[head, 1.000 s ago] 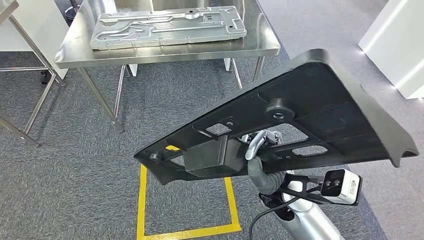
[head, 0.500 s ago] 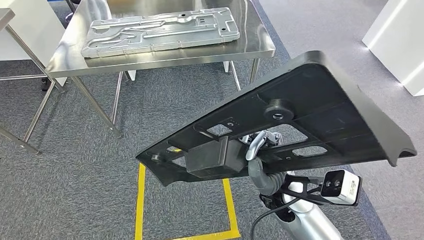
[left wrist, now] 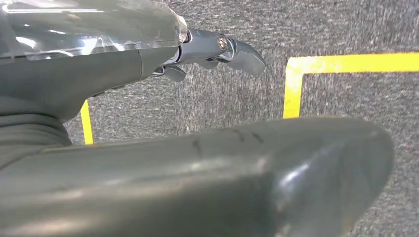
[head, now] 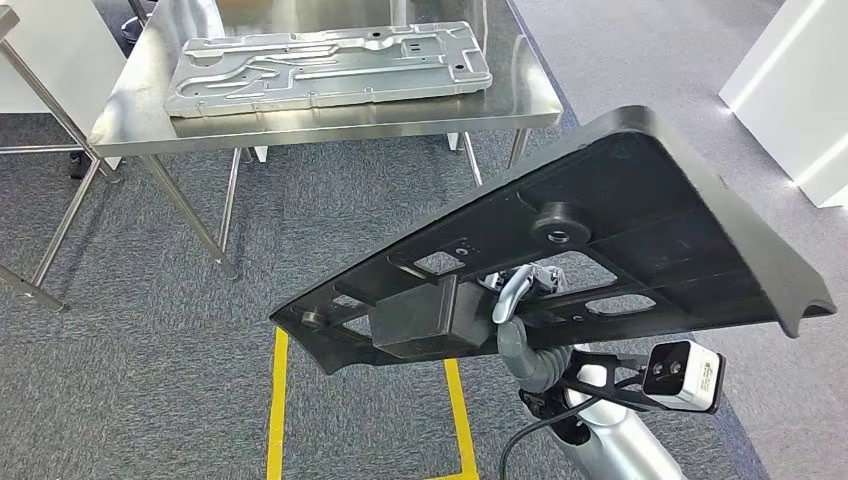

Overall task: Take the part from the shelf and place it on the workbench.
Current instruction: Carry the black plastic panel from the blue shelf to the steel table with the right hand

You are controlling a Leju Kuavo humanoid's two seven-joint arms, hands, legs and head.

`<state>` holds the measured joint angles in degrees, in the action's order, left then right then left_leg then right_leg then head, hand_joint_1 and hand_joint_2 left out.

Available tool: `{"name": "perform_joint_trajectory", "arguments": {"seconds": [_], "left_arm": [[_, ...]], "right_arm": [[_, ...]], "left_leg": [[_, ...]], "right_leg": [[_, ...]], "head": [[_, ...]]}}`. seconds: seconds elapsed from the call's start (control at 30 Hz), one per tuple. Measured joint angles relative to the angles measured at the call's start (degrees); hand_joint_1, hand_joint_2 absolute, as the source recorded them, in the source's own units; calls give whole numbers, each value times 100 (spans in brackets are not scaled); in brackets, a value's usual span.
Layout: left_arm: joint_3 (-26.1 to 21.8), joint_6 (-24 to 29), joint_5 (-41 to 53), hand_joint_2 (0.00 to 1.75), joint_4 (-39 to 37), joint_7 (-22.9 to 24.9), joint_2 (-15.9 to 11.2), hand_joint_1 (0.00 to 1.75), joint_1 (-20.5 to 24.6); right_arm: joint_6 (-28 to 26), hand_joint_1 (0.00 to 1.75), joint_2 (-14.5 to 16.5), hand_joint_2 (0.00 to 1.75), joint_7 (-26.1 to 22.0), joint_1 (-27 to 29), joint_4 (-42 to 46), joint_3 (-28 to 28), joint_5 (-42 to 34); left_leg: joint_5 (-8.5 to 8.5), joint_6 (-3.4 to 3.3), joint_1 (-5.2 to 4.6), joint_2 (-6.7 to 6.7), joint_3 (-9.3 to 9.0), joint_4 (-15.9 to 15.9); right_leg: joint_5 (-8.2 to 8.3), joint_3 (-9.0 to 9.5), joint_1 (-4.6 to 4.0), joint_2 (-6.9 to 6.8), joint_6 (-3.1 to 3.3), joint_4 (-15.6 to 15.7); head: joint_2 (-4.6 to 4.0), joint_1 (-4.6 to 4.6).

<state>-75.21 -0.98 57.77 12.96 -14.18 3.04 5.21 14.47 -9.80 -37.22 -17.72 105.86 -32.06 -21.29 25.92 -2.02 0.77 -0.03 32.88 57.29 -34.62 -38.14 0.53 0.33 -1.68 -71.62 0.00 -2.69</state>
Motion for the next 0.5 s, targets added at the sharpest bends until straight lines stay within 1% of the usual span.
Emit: {"name": "perform_joint_trajectory", "arguments": {"seconds": [0.03, 0.07, 0.1, 0.13, 0.17, 0.2, 0.23, 0.27, 0.33, 0.37, 0.4, 0.43, 0.5], "left_arm": [[0, 0, 0, 0, 0, 0, 0, 0, -3], [-1, 0, 0, 0, 0, 1, 1, 0, -8], [-1, 0, 0, 0, 0, 1, 2, 0, -11], [-1, 0, 0, 0, 0, 1, 3, 0, -14], [-1, 0, 0, 0, 0, 1, 6, 0, -13], [0, 0, -1, 0, 0, -1, 8, 0, -6], [0, 1, -1, 0, 0, -5, 10, 0, 2], [0, 1, -1, 0, 0, -12, 11, 0, 7], [0, 1, 1, 0, 0, -30, 10, 0, 9], [0, -1, 3, 0, -1, -39, 10, 0, 7], [0, -3, 6, 0, -1, -48, 10, 0, 8], [0, -5, 8, 0, -1, -54, 10, 0, 8], [0, -11, 11, 0, 0, -59, 9, 0, 6]], "right_arm": [[0, 175, 0, 175, 0, 11, -1, 0, 0], [0, 175, 0, 175, 0, 16, -1, 0, 1], [0, 175, 0, 175, 1, 18, -1, 1, 10], [-1, 175, 1, 175, 2, 17, 0, 2, 38], [-4, 175, 1, 175, 3, 16, 0, 4, 88], [-12, 175, 1, 175, 3, 20, 1, 6, 158], [-19, 175, 2, 175, 3, 30, 2, 8, 232], [-23, 175, 2, 175, 2, 44, 3, 11, 299], [0, 175, 5, 175, -4, 71, 10, 25, 373], [22, 175, 9, 175, -7, 76, 15, 35, 386], [45, 175, 17, 175, -8, 76, 20, 44, 387], [65, 175, 25, 175, -9, 77, 23, 52, 384], [90, 175, 35, 175, -8, 78, 22, 61, 365]], "left_leg": [[25, 1, 0, -3, -25, 0], [54, 8, 0, -7, -62, 1], [87, 20, 1, -13, -112, 2], [126, 36, 2, -19, -167, 2], [168, 62, -5, -34, -206, 4], [207, 94, -11, -48, -230, 9], [237, 127, -16, -62, -238, 11], [260, 163, -19, -75, -239, 6], [296, 227, -8, -74, -276, -4], [338, 258, -3, -64, -276, 51], [422, 284, 1, -54, -218, 214], [553, 305, 7, -44, -78, 509], [843, 337, 8, -37, 395, 1325]], "right_leg": [[-5, -178, 13, -1, -12, -227], [113, -250, 25, -3, -19, -236], [343, -200, 35, -7, -18, -5], [630, -61, 41, -15, -9, 390], [841, 106, 40, 3, 5, 788], [970, 237, 35, 21, 22, 1106], [1008, 313, 27, 36, 41, 1285], [968, 339, 11, 55, 66, 1338], [942, 368, 9, 41, 133, 1381], [927, 407, 16, 32, 174, 1408], [916, 454, 30, 18, 211, 1438], [896, 503, 35, 4, 242, 1459], [836, 570, 22, -13, 280, 1466]], "head": [[0, 0], [0, 0], [0, 0], [0, 0], [0, 0], [0, -1], [0, -1], [0, -1], [0, -1], [0, -2], [0, -2], [0, -2], [0, -2]]}}
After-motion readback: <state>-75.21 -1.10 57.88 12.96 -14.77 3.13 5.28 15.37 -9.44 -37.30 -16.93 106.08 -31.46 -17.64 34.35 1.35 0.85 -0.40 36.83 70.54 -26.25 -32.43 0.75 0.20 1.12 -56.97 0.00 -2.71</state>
